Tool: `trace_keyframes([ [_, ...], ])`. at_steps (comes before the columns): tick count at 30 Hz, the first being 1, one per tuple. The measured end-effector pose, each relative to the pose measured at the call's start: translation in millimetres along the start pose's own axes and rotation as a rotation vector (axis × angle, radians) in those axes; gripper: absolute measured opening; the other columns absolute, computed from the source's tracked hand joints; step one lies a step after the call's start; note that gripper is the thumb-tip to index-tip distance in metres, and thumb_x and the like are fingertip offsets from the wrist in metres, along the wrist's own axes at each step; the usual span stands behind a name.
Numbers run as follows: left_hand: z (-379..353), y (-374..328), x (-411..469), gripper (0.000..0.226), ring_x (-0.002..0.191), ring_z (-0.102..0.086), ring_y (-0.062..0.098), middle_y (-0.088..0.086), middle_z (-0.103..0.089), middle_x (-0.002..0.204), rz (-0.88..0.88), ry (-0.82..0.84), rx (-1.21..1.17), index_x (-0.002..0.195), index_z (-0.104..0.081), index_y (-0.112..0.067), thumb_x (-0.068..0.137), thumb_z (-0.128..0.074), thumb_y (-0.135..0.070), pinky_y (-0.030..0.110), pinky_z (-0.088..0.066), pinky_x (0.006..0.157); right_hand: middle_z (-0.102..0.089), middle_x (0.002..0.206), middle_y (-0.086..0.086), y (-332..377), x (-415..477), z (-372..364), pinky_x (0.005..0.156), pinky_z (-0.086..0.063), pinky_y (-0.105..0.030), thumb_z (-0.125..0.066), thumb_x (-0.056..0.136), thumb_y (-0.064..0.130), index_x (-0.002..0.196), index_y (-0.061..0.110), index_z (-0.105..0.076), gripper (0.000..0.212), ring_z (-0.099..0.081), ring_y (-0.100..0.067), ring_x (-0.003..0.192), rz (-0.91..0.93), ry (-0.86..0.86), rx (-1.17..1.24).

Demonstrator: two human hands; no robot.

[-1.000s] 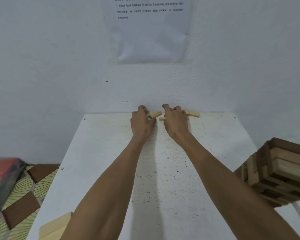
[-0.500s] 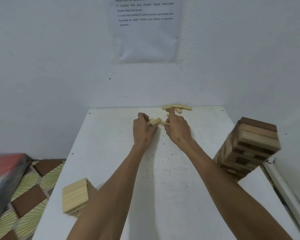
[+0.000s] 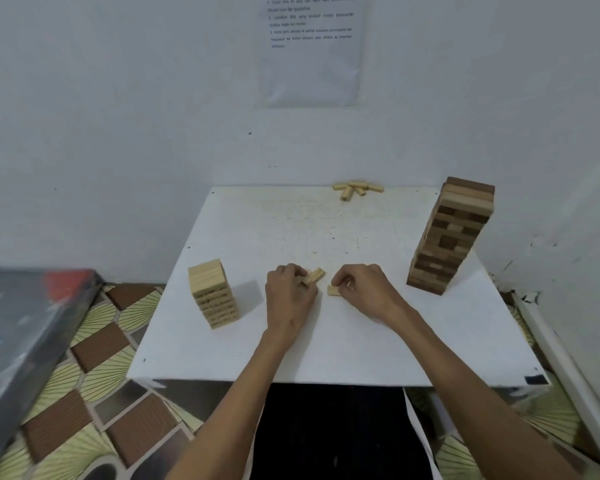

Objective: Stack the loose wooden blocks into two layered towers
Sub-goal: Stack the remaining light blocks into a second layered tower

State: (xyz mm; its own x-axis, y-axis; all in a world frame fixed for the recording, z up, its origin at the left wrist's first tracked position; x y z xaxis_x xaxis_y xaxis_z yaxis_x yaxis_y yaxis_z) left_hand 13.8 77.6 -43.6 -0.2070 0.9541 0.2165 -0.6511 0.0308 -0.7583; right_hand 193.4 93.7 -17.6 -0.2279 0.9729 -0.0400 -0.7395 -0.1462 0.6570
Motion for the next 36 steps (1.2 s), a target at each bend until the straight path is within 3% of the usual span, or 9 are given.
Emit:
trace_keyframes([
  [4,5,3,-14,0.013,0.101,-0.054,0.017,-0.004,-0.065,0.104,-0.071,0.075,0.074,0.098,-0.071,-0.017,0.085,-0.07,-0.021,0.026,-0.044,0.084,-0.06,0.119,-0.002,5,-7,-6,0.086,-0.048,-0.025,-0.066,0.096,0.011,0.11,0.016,-0.074,0.017,-0.058,-0.016,0.107,0.125,-0.042,-0.056],
  [8,11,1,-17,0.027,0.103,-0.051,0.016,-0.004,-0.06,0.111,-0.101,0.21,0.089,0.115,-0.065,-0.014,0.088,-0.064,-0.019,0.02,-0.035,0.082,-0.051,0.129,-0.008,-4,-14,-3,0.088,-0.048,-0.034,-0.067,0.099,0.033,0.131,0.013,-0.06,0.039,-0.051,-0.025,0.119,-0.004,-0.262,-0.137],
  [12,13,3,-15,0.037,0.102,-0.057,0.019,0.001,-0.061,0.116,-0.094,0.257,0.086,0.123,-0.063,-0.012,0.086,-0.065,-0.016,0.028,-0.045,0.086,-0.059,0.12,-0.002,-13,-18,-13,0.089,-0.045,-0.032,-0.069,0.092,0.051,0.14,0.015,-0.055,0.061,-0.05,-0.022,0.119,-0.023,-0.069,-0.112],
  [16,11,-4,-13,0.052,0.096,-0.058,0.018,0.005,-0.062,0.12,-0.115,0.34,0.082,0.136,-0.058,-0.009,0.085,-0.065,-0.006,0.028,-0.05,0.087,-0.059,0.119,0.0,-13,-16,-13,0.091,-0.04,-0.026,-0.072,0.093,0.037,0.139,0.015,-0.058,0.053,-0.048,-0.02,0.117,0.086,-0.007,-0.11],
  [20,11,-4,-9,0.06,0.085,-0.063,0.014,0.001,-0.065,0.117,-0.118,0.445,0.074,0.14,-0.054,-0.012,0.084,-0.075,-0.013,0.03,-0.055,0.083,-0.065,0.122,0.007,-12,-11,-6,0.099,-0.047,-0.034,-0.068,0.097,0.021,0.14,0.02,-0.057,0.045,-0.049,-0.012,0.111,0.151,0.01,-0.054],
  [24,13,-4,-5,0.075,0.088,-0.059,0.011,-0.008,-0.059,0.125,-0.175,0.482,0.094,0.145,-0.048,-0.021,0.08,-0.084,-0.029,0.025,-0.047,0.081,-0.055,0.128,0.004,-20,-14,-3,0.098,-0.038,-0.025,-0.068,0.092,0.023,0.143,0.019,-0.054,0.053,-0.045,-0.013,0.119,0.128,-0.025,-0.093],
  [28,7,-5,-2,0.087,0.109,-0.051,0.009,-0.016,-0.054,0.139,-0.218,0.579,0.1,0.153,-0.038,-0.03,0.08,-0.084,-0.032,0.027,-0.042,0.095,-0.049,0.118,0.013,-24,-19,-9,0.103,-0.039,-0.031,-0.071,0.087,0.038,0.146,0.026,-0.05,0.064,-0.038,-0.007,0.116,0.139,0.087,-0.098],
  [32,3,-2,3,0.082,0.103,-0.054,0.008,-0.016,-0.063,0.128,-0.189,0.577,0.031,0.149,-0.044,-0.027,0.078,-0.087,-0.027,0.027,-0.042,0.091,-0.049,0.11,0.02,-25,-17,-14,0.1,-0.035,-0.029,-0.076,0.083,0.058,0.144,0.034,-0.052,0.07,-0.037,0.0,0.109,0.172,0.135,-0.08],
  [36,3,1,3,0.079,0.098,-0.056,0.004,-0.018,-0.068,0.119,-0.177,0.519,-0.039,0.145,-0.05,-0.025,0.076,-0.089,-0.029,0.018,-0.038,0.082,-0.055,0.107,0.019,-24,-11,-10,0.09,-0.034,-0.022,-0.081,0.083,0.051,0.135,0.039,-0.06,0.057,-0.04,0.003,0.11,0.18,0.132,-0.003],
])
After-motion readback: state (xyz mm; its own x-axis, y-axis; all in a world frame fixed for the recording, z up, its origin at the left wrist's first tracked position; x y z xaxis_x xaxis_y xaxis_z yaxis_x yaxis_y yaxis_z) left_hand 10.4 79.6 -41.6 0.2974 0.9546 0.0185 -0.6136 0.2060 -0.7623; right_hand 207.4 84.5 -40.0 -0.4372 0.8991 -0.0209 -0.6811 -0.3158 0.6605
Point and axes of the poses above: each hand's wrist, its own x-axis towards the middle knuckle, its own z-axis out of the back of the hand, y = z × x, the point moved 5 cm from there along x, towards the middle knuckle
